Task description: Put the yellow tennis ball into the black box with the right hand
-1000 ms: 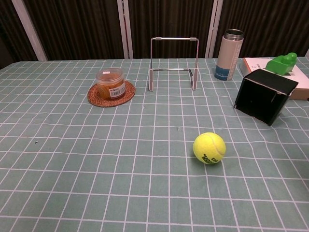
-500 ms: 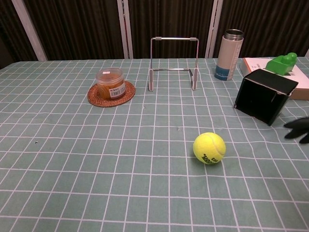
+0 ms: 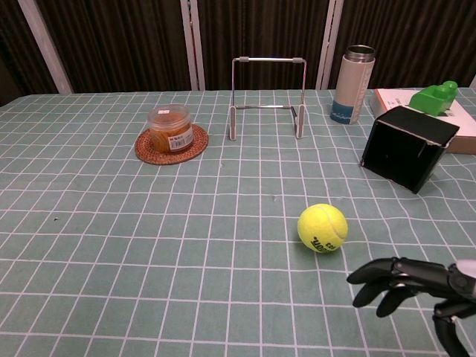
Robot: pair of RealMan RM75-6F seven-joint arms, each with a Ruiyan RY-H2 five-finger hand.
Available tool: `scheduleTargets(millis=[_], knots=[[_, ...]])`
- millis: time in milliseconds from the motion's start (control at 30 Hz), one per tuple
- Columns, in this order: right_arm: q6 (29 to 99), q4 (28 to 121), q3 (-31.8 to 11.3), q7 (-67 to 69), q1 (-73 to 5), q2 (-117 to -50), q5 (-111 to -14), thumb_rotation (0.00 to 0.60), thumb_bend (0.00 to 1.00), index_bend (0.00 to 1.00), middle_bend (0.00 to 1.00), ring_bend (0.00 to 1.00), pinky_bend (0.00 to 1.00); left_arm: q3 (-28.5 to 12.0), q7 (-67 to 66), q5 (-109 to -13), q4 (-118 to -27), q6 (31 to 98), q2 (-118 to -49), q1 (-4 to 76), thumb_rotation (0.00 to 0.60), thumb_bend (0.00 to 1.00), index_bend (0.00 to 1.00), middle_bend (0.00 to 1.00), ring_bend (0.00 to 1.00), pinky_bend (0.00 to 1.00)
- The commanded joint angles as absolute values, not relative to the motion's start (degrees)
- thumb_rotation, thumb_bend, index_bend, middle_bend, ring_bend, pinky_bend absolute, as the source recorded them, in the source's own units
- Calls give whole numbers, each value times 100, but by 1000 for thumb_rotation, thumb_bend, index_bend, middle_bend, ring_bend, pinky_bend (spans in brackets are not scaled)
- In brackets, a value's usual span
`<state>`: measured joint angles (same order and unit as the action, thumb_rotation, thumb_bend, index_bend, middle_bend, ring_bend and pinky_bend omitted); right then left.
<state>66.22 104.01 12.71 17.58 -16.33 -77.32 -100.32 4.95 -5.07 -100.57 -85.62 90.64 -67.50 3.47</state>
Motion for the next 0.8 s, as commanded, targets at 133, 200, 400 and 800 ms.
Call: scheduleTargets(millis=[133,200,400,800], knots=[[6387,10630,1021,1874,-1612,-8168,-9425,600,514,165,256,271,633,487,-548,-10010,-8641,9042,-6709,332,600,143,0,0,32,24],[6215,10657,967,1954,-1676,-8233,-9249,600,514,165,256,271,633,492,-540,-10026,-8646,9063,-6699,325,600,143,0,0,32,24],[5928,10668,829,2170,-1819,-8413,-8999,600,515,161,256,187,518,482,-538,-9993,-8643,9030,-6701,330,600,143,0,0,32,24],[5599,10530,506,3207,-2023,-8782,-8650,600,515,77,181,13,174,450,-524,-9882,-8646,8858,-6706,393,600,143,0,0,32,24]])
